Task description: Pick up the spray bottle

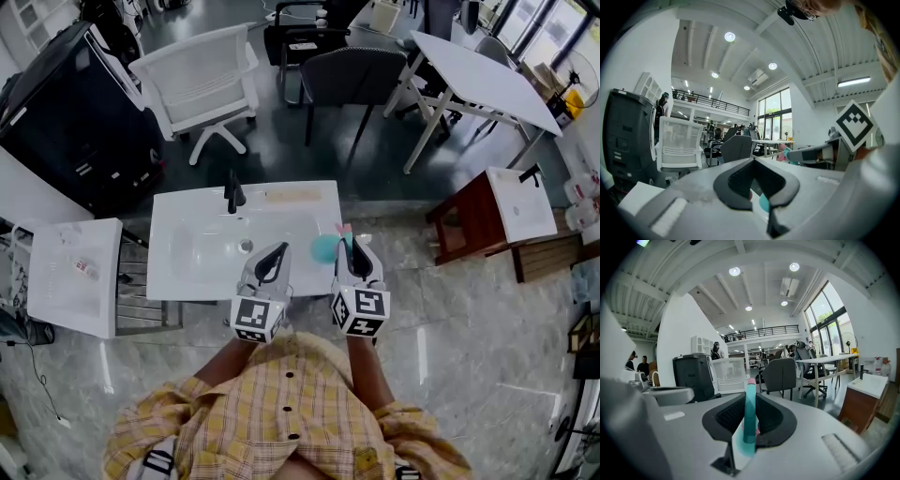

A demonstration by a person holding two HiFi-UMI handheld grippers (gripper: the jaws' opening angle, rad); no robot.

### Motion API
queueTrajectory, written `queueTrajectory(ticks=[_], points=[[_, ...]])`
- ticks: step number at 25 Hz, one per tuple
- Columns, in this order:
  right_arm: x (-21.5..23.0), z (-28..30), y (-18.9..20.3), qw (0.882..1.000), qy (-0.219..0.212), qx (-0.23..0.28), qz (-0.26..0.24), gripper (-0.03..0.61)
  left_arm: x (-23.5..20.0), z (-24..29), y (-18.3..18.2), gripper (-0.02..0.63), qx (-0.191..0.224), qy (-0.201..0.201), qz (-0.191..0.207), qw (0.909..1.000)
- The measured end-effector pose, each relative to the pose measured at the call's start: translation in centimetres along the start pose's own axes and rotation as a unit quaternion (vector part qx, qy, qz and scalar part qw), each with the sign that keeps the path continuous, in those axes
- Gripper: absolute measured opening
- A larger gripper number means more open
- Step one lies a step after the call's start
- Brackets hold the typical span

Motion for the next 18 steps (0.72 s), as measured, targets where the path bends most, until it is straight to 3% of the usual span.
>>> queueTrajectory(ticks=[18], points=[[1.4, -0.5, -0.1, 1.000, 0.000, 0.006, 0.012, 0.063, 1.2, 0.3, 0.1, 0.000, -0.004, -0.006, 0.002, 1.0000]])
Point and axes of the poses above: the fingertips, and each gripper's own axes: z forward along the fingers, x to its right, y out of its underside, the point moved 4 cm from there along -z, backward along the fingers, and after that the axes turned 8 degrees about -x, right-handed, at the moved point
